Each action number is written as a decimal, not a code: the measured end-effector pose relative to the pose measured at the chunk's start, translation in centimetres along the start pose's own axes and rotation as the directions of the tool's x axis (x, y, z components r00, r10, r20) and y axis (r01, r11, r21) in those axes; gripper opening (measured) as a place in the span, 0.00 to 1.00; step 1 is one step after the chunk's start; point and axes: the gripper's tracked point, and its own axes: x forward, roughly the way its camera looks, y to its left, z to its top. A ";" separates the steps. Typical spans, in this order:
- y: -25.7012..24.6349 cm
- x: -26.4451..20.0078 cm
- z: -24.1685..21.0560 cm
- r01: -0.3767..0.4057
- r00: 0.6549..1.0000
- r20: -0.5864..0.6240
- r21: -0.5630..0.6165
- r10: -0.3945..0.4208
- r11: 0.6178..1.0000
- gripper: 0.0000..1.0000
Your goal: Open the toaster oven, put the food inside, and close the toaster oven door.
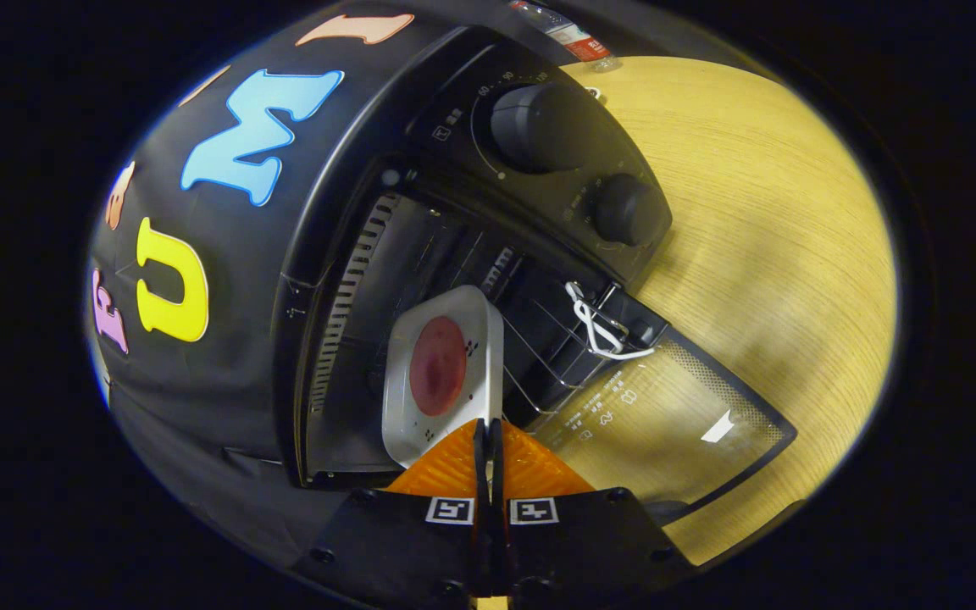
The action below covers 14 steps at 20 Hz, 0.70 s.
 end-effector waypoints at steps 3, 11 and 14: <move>1.0 1.5 1.0 -0.002 0.999 0.038 0.023 0.001 1.000 0.02; 2.7 1.4 0.3 -0.068 0.997 0.030 0.063 0.066 0.996 0.14; 4.1 0.1 -0.6 -0.128 0.992 0.008 0.090 0.127 0.988 0.57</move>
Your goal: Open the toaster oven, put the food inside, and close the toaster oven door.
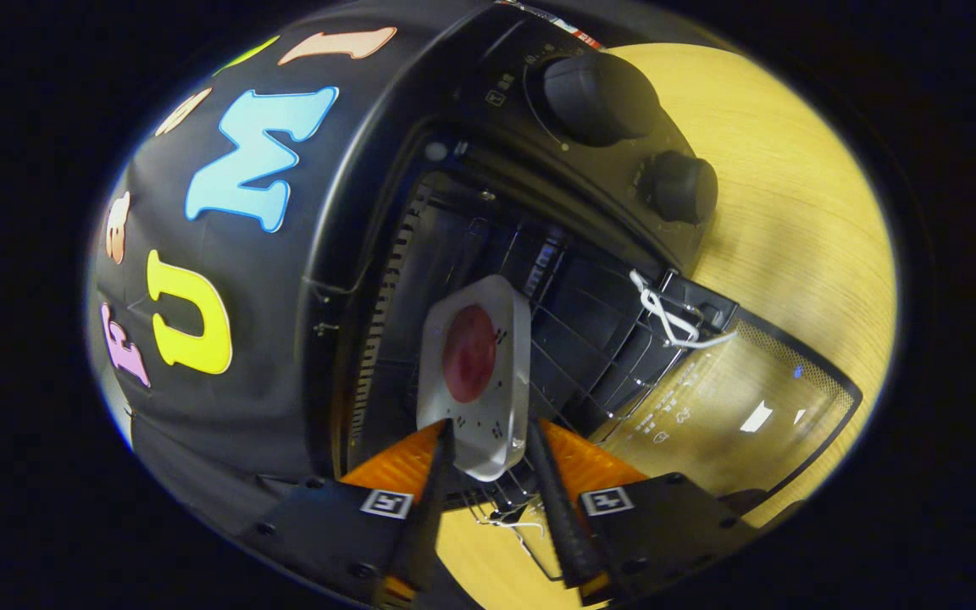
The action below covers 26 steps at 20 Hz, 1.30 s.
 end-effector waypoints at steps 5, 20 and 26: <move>0.2 -2.9 -2.2 -0.020 1.000 -0.014 -0.072 0.019 0.997 0.98; -2.1 -10.2 -8.2 -0.021 0.995 -0.091 -0.555 -0.036 0.832 0.98; -5.7 -11.3 -8.6 0.062 0.988 -0.040 -0.776 -0.147 0.627 0.98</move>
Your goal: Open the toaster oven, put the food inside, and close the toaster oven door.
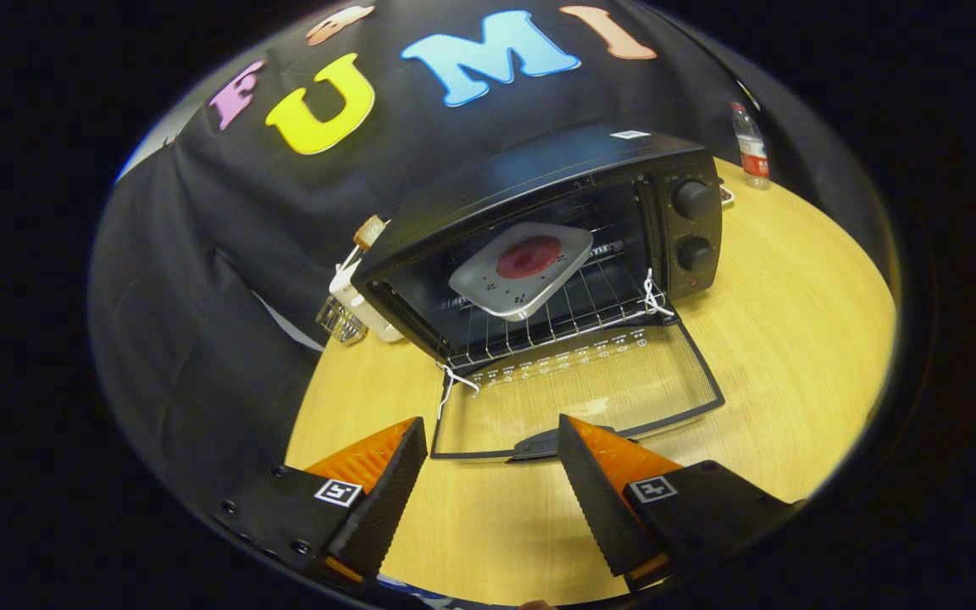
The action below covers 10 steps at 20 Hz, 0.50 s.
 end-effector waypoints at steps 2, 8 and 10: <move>-0.9 0.0 -1.4 0.045 0.998 -0.036 -0.092 -0.048 0.995 0.98; -3.1 1.2 -4.5 0.159 0.974 -0.117 -0.245 -0.192 0.956 0.99; -3.6 1.6 -5.4 0.186 0.962 -0.146 -0.262 -0.229 0.947 0.99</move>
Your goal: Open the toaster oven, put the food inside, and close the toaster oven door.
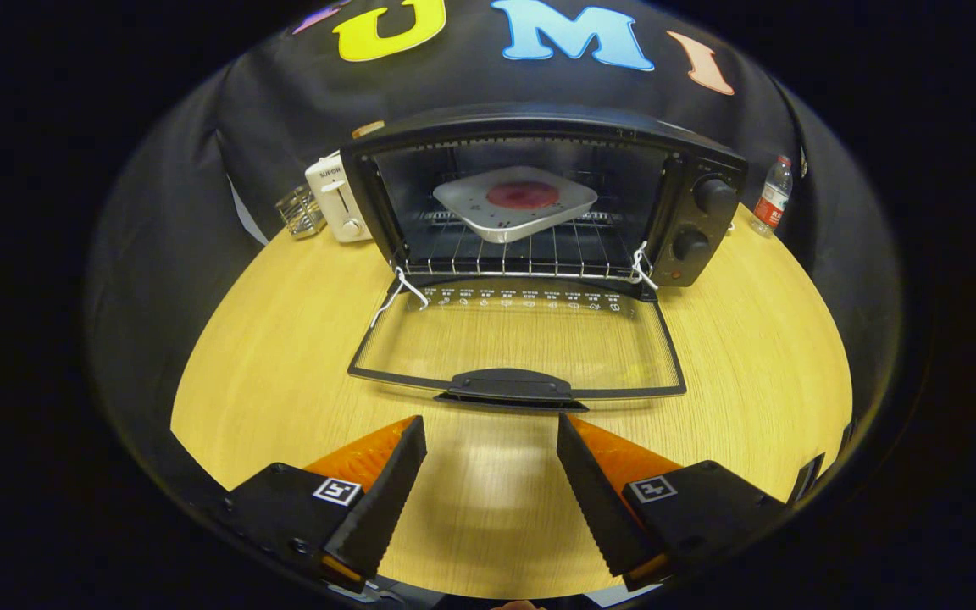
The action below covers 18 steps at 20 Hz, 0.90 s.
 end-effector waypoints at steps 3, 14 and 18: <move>0.0 1.0 -1.4 0.023 0.998 -0.054 -0.009 -0.024 1.000 0.99; -2.5 4.6 -0.8 0.135 0.987 -0.094 0.060 -0.129 0.989 0.98; -2.5 4.5 -0.7 0.139 0.986 -0.101 0.053 -0.133 0.989 0.98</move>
